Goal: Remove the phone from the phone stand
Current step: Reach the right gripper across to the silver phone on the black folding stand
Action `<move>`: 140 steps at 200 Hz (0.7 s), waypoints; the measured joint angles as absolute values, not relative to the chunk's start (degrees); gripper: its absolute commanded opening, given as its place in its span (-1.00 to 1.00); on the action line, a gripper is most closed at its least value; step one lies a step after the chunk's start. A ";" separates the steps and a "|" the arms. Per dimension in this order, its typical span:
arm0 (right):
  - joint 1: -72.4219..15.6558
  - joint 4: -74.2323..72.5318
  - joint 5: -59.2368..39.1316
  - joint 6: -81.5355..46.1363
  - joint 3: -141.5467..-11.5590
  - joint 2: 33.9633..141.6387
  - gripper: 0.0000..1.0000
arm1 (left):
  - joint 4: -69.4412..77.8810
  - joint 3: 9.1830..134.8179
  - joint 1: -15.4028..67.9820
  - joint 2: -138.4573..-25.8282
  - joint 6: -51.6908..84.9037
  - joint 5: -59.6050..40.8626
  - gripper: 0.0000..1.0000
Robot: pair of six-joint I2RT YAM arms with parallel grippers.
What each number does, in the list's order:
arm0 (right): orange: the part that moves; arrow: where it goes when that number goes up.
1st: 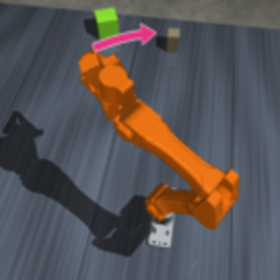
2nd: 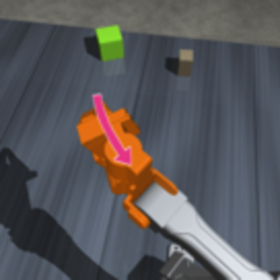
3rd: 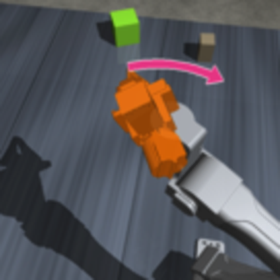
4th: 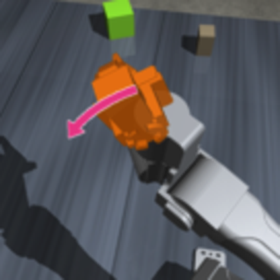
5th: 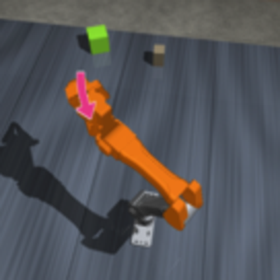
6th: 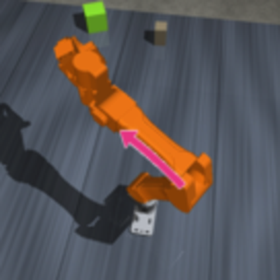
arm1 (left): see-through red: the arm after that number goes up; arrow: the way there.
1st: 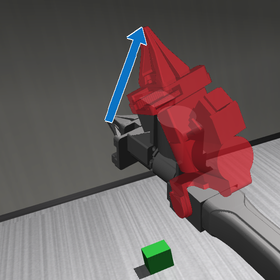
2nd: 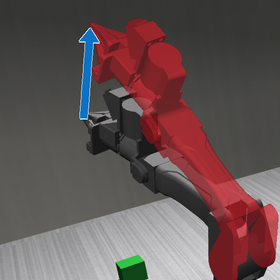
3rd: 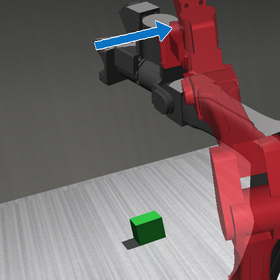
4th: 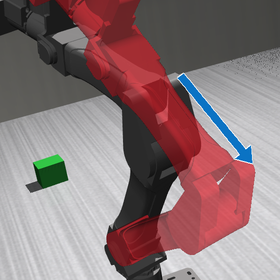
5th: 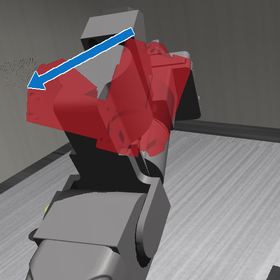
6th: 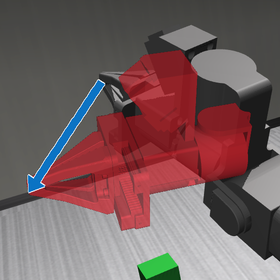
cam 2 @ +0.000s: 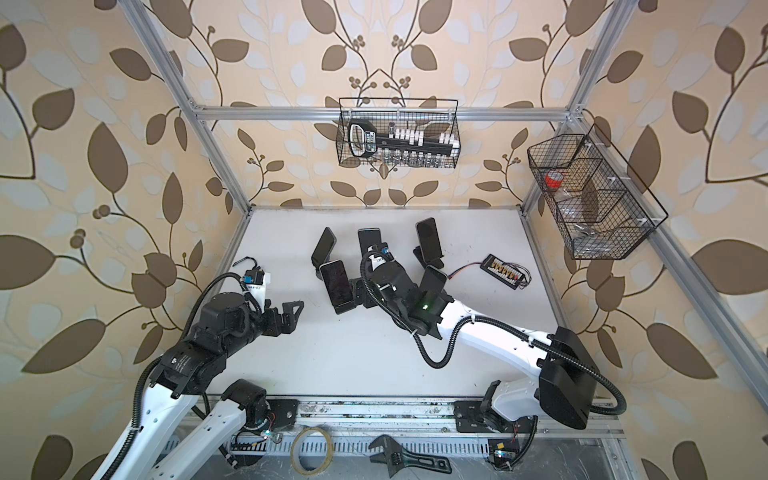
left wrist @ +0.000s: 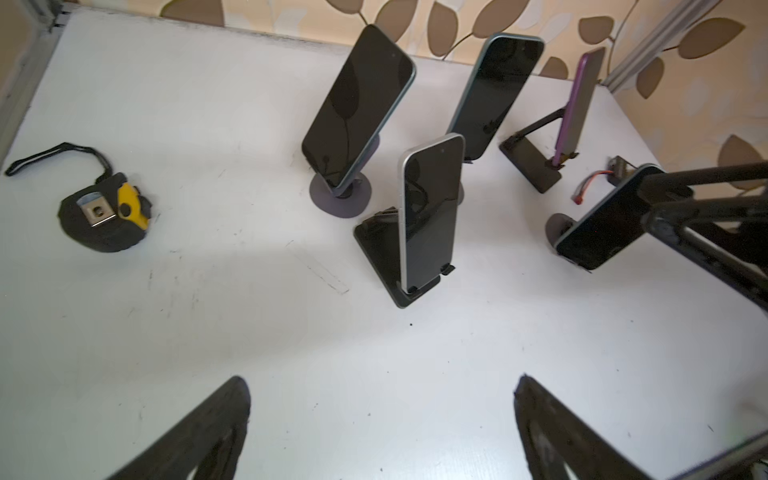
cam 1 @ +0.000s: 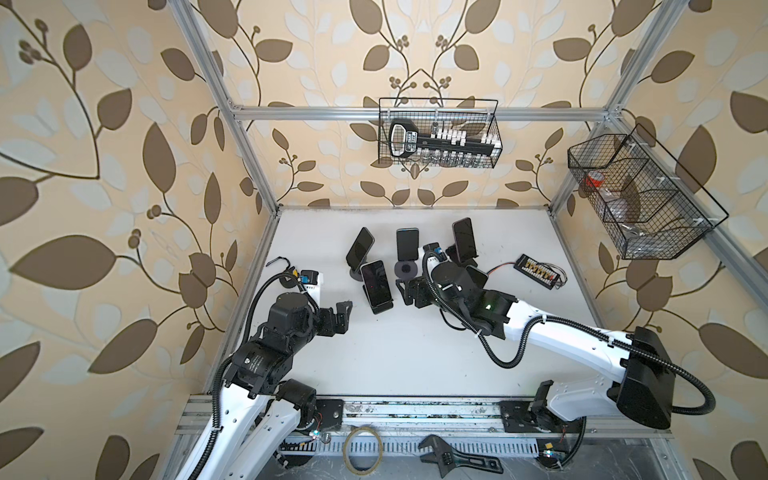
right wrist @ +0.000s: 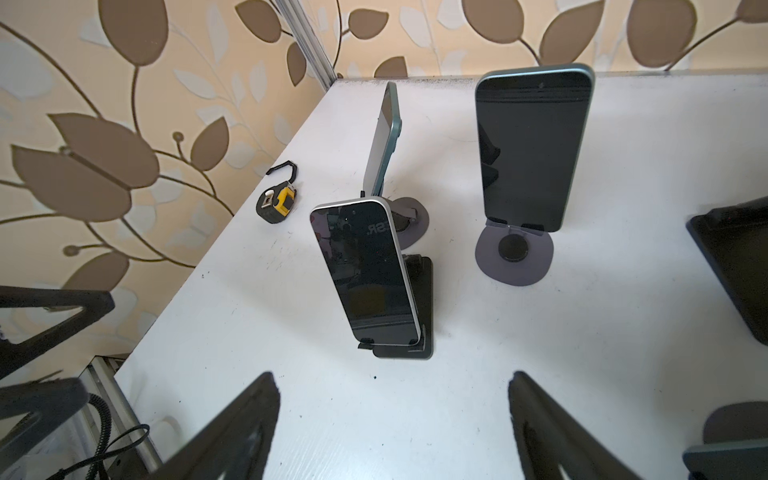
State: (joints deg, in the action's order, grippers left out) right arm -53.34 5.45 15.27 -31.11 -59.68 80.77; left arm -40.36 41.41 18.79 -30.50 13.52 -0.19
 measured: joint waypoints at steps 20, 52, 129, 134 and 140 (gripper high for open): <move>-54.04 5.13 15.42 -31.09 -61.32 83.35 0.76 | -40.58 40.88 18.79 -30.26 13.98 1.87 0.98; -55.09 4.58 15.49 -30.96 -64.34 87.68 0.78 | -40.56 40.88 18.79 -29.47 14.59 4.58 0.98; -56.82 4.54 16.19 -28.67 -72.73 97.25 0.82 | -40.77 40.88 18.81 -28.58 15.42 8.14 0.98; -56.88 4.54 16.43 -28.45 -73.01 97.67 0.83 | -40.77 40.88 18.81 -28.47 15.42 8.12 0.98; -56.90 4.60 16.69 -28.38 -73.38 98.17 0.83 | -40.77 40.88 18.81 -28.42 15.42 8.10 0.98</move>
State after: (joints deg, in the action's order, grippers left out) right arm -56.90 4.60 16.69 -28.38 -73.38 98.17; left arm -40.77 40.88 18.81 -28.42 15.42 8.10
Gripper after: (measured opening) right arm 0.911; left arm 0.989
